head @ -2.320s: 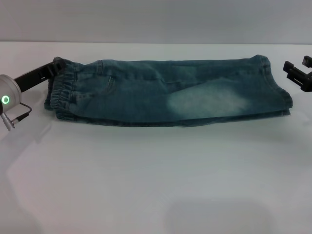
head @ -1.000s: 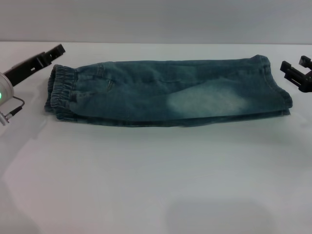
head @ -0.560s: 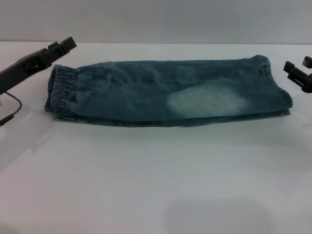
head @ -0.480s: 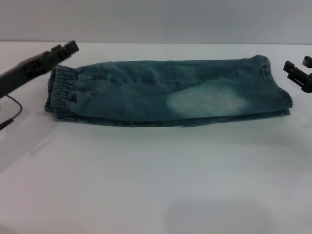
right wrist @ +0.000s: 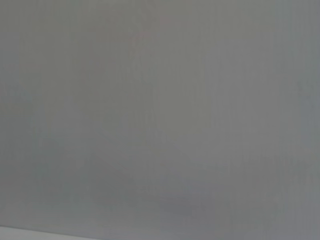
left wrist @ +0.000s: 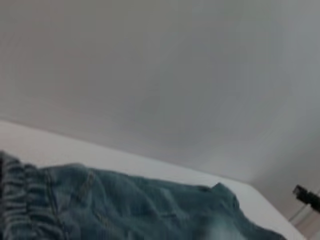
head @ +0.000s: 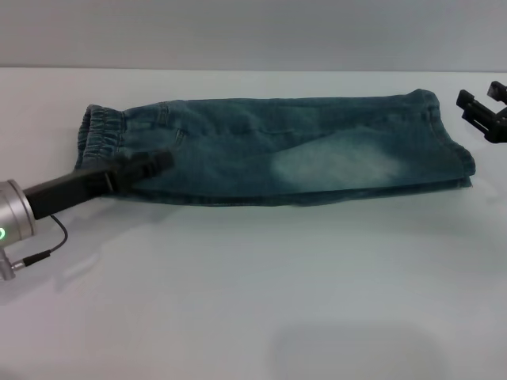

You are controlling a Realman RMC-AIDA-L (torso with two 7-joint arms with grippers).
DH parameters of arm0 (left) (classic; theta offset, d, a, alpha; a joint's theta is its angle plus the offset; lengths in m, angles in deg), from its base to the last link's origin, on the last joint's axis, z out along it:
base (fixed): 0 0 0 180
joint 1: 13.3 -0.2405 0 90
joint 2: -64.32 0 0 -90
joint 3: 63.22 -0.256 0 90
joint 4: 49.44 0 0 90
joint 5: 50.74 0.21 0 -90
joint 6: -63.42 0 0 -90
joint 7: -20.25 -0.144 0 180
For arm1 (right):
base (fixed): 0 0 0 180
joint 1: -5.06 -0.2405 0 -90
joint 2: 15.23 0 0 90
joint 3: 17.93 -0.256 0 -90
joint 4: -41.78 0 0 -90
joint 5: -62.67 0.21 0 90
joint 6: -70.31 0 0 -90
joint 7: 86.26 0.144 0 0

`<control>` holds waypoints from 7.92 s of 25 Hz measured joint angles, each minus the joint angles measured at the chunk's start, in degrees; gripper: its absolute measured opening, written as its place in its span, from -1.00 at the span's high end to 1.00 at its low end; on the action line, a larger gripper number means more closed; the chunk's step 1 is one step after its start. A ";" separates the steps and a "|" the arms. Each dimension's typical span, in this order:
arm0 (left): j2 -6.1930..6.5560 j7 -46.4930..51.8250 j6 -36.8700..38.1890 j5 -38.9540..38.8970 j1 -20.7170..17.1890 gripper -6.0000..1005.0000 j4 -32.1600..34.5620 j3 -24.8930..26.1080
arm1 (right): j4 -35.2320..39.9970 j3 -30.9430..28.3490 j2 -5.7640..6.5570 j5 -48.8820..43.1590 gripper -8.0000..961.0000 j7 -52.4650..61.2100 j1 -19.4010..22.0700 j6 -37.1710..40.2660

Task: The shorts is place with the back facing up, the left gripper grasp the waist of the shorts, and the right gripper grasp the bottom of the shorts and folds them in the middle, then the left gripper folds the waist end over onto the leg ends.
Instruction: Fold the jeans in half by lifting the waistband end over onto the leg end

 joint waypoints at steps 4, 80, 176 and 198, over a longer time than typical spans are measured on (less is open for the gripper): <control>-0.44 0.46 -2.44 1.12 0.47 -0.36 -0.46 -0.83 | -0.09 0.03 0.00 0.03 -0.25 -0.01 -0.05 0.33; -1.48 -35.80 -22.81 -8.42 -3.72 -0.19 -0.24 0.48 | -1.66 -0.56 -0.09 1.66 -0.25 0.54 0.49 2.81; -1.27 -25.36 7.85 -9.75 -0.51 0.91 8.95 1.76 | -8.43 18.92 -0.02 6.19 -0.25 -0.30 -6.89 -4.81; -1.24 -24.51 9.97 -9.75 0.47 0.91 10.44 2.03 | -9.92 37.15 -0.54 6.64 -0.25 11.75 -14.01 0.24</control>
